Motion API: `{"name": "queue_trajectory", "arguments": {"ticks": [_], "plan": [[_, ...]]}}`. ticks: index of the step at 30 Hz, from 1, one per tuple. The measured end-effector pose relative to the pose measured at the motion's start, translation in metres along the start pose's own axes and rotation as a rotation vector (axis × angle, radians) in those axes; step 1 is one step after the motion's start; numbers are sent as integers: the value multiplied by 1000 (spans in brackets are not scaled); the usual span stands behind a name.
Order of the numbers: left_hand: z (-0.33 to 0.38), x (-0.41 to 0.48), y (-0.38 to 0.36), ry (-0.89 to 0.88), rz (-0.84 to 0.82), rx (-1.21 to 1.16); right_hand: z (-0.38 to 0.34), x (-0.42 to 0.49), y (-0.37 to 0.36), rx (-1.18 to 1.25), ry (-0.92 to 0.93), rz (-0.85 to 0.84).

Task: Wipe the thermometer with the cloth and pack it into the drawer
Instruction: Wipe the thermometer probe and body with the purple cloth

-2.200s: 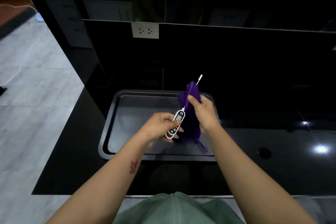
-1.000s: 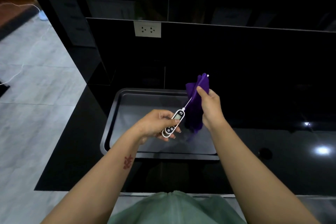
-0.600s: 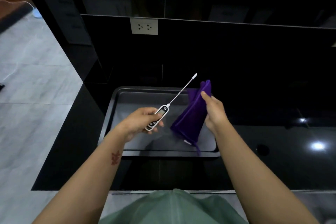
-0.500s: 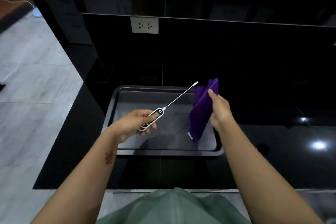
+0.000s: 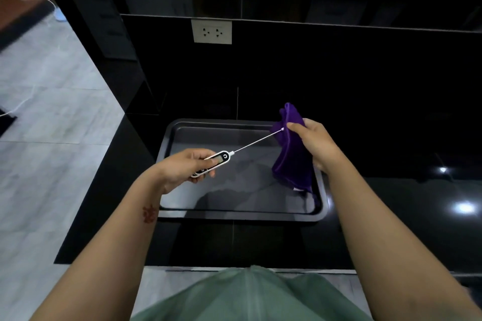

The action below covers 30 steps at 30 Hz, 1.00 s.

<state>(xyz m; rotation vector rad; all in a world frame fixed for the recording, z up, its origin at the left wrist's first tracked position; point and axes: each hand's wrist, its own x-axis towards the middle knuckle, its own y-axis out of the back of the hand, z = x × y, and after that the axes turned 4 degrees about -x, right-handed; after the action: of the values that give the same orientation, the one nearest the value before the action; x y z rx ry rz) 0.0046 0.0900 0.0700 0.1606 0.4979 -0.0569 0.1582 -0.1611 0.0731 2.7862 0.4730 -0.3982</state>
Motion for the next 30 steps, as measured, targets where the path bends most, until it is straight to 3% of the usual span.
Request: {"name": "queue_trajectory", "arguments": {"ticks": [3, 7, 13, 15, 18, 21, 25, 30], "plan": [[-1, 1, 0, -73, 119, 108, -2, 0, 7, -205, 70, -10], [0, 1, -5, -199, 230, 199, -2, -2, 12, -131, 58, -39], [5, -2, -2, 13, -32, -221, 6, -4, 16, 90, 33, -127], [3, -2, -4, -13, 9, -94, 8, -4, 18, 92, 34, -136], [1, 2, -8, -140, 197, 158, 8, -1, 19, -28, 12, -114], [4, 2, -11, -181, 231, 202, 8, -1, 14, -53, -23, -68], [10, -1, -28, 1, 82, 209, 14, -4, -6, 253, -67, 82], [12, 3, -59, 61, -29, 37, 11, -15, -37, 623, -104, 152]]}}
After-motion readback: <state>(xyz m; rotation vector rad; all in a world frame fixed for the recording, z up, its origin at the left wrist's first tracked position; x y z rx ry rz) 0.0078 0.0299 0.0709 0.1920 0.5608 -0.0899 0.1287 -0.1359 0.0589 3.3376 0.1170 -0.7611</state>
